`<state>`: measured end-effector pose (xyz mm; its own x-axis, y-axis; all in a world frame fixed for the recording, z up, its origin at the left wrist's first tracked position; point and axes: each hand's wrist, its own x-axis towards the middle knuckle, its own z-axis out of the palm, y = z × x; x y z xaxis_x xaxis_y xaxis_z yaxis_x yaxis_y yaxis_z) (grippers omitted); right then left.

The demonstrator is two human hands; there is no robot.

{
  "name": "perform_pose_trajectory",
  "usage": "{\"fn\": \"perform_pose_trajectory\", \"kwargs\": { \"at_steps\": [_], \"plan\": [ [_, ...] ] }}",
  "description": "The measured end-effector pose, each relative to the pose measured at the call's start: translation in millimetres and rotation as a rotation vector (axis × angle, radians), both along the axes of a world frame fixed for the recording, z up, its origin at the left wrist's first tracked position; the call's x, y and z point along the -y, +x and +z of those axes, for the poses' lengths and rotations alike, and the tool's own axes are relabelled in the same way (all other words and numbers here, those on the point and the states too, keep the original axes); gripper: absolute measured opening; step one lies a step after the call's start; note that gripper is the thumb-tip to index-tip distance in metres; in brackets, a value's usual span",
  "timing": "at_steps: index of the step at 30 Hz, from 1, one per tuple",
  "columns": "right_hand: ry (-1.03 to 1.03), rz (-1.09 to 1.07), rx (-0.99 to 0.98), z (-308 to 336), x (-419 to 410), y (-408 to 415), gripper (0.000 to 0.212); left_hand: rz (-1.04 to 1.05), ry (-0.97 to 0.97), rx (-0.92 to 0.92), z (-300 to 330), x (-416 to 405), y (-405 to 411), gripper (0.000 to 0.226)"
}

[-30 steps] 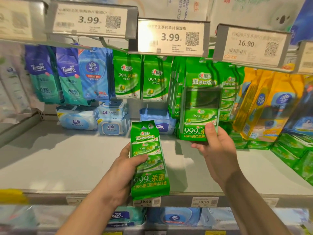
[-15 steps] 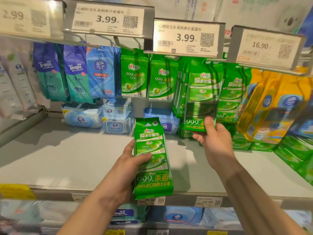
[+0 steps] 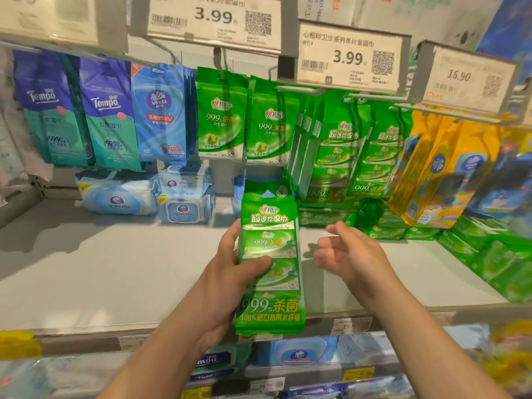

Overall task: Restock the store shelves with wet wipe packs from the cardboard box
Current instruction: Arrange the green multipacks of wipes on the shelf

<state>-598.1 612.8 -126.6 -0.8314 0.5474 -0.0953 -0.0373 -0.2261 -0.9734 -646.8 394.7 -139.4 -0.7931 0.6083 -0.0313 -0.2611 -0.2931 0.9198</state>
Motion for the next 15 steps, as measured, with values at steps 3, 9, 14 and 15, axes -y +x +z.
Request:
{"fn": "perform_pose_trajectory", "kwargs": {
  "at_steps": [3,9,14,15],
  "plan": [
    [0.064,0.155,0.042,-3,19,21,0.050,-0.002,0.005,-0.010,-2,-1,-2,0.084],
    [0.272,0.331,0.225,-14,36,56,0.030,0.003,0.041,-0.054,-6,-13,1,0.091],
    [0.472,0.337,0.185,-28,24,86,0.044,0.014,0.059,-0.110,-5,-32,19,0.092],
    [0.480,0.337,0.174,-30,19,90,0.043,-0.008,0.064,-0.121,-4,-37,23,0.090]
  ]
}}
